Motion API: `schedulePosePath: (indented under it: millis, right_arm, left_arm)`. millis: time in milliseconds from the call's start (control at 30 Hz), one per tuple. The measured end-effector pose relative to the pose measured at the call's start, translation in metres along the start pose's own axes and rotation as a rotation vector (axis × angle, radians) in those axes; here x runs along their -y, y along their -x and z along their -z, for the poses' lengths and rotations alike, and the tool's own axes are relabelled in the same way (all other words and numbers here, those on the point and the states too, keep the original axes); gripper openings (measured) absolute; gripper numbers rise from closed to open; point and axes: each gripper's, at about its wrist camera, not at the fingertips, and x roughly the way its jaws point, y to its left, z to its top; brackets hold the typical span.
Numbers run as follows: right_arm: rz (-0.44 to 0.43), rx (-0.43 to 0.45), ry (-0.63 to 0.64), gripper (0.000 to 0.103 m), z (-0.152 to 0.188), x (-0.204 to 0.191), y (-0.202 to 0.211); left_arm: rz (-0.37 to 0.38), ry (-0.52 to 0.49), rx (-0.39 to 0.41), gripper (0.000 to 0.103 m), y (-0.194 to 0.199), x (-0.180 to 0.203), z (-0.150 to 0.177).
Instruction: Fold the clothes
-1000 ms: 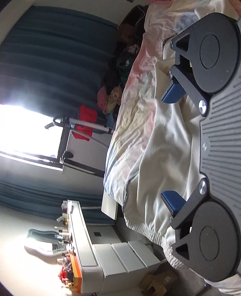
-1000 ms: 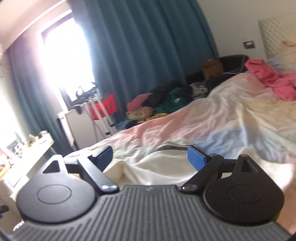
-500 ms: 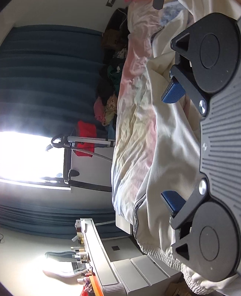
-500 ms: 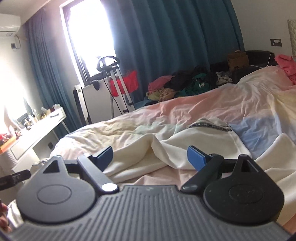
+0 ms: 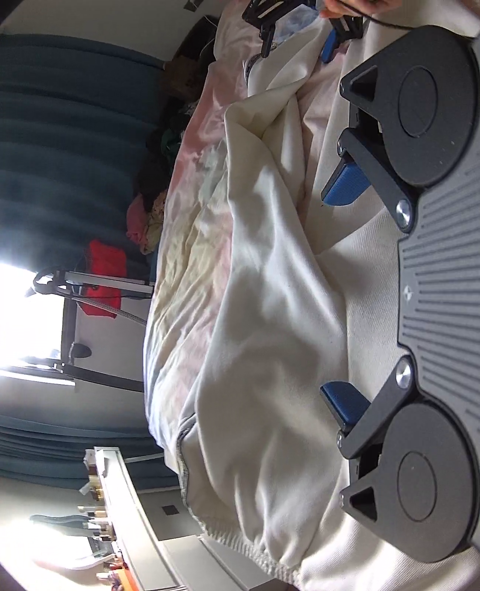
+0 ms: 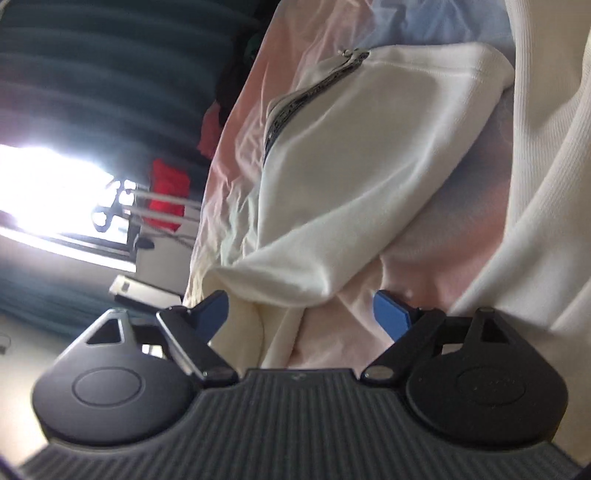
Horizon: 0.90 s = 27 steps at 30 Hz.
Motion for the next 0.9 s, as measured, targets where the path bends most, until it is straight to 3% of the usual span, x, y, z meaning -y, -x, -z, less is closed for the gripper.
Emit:
schedulePosePath:
  millis: [200, 267, 300, 333, 467, 533, 633, 767, 900]
  right_arm:
    - [0.079, 0.154, -0.082, 0.061, -0.027, 0.019, -0.006]
    - [0.097, 0.182, -0.138, 0.039, -0.038, 0.033, -0.002]
    - [0.110, 0.196, -0.159, 0.033, -0.043, 0.039, 0.000]
    - [0.118, 0.204, -0.155, 0.024, -0.048, 0.041, 0.002]
    - [0.155, 0.224, -0.067, 0.008, -0.066, 0.035, 0.002]
    - [0.210, 0.229, 0.004, 0.006, -0.075, 0.013, -0.001]
    - [0.224, 0.253, 0.145, 0.006, -0.090, -0.048, -0.007]
    - [0.170, 0.287, 0.333, 0.006, -0.116, -0.162, -0.009]
    - [0.062, 0.398, 0.484, 0.006, -0.134, -0.257, 0.009]
  left_arm:
    - [0.015, -0.030, -0.024, 0.102, -0.007, 0.005, 0.012]
    - [0.002, -0.055, -0.017, 0.102, -0.008, 0.011, 0.015]
    - [-0.004, -0.063, -0.015, 0.102, -0.009, 0.014, 0.015]
    - [-0.007, -0.067, -0.014, 0.102, -0.010, 0.016, 0.016]
    - [-0.001, -0.064, -0.008, 0.102, -0.011, 0.020, 0.015]
    - [0.001, -0.063, 0.000, 0.102, -0.010, 0.020, 0.013]
    - [0.006, -0.061, 0.019, 0.102, -0.009, 0.018, 0.010]
    - [0.031, -0.016, 0.029, 0.102, -0.011, 0.007, 0.004]
    - [0.041, 0.064, 0.001, 0.102, -0.017, -0.010, -0.003]
